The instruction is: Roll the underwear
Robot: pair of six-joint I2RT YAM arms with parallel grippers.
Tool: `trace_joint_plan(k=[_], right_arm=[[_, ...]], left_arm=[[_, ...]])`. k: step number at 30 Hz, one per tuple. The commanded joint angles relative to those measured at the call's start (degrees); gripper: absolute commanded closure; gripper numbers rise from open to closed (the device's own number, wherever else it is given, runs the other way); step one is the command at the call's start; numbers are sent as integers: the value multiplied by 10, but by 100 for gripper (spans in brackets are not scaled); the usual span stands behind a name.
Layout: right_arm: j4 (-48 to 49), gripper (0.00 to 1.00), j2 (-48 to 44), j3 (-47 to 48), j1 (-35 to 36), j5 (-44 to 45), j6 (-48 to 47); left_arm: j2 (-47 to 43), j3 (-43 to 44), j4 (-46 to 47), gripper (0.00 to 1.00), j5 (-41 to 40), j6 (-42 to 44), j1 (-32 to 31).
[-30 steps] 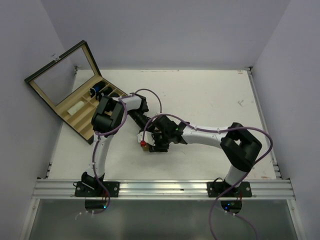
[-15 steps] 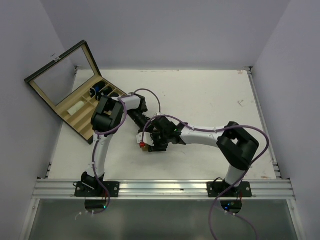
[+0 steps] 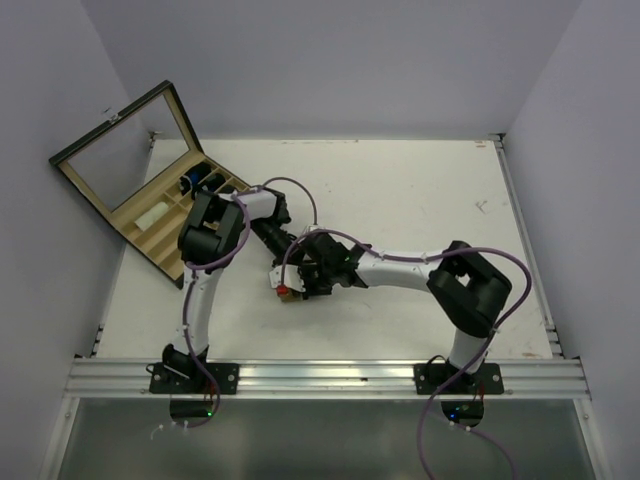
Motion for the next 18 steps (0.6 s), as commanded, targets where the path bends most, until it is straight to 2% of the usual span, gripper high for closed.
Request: trace_joint_plan(k=[1,4,7,14,18], right_arm=[[-35,100,62,-6,1,-3,-9],[-65,100,72,5,1,-33,-9],[-99,100,87,20,0,-62,-6],[-185,100,129,78,-22,-129,15],[-242,100,173,145,-40,-192,45]], left_arm=[[-16,-46,190,67,-149,46,5],[-73,-61,214,57,-127,23,23],[-133,-66,237,53,-109,-4,50],[-260,-82,320,49,-78,-60,151],[-373,-160,399,49,-83,-86,215]])
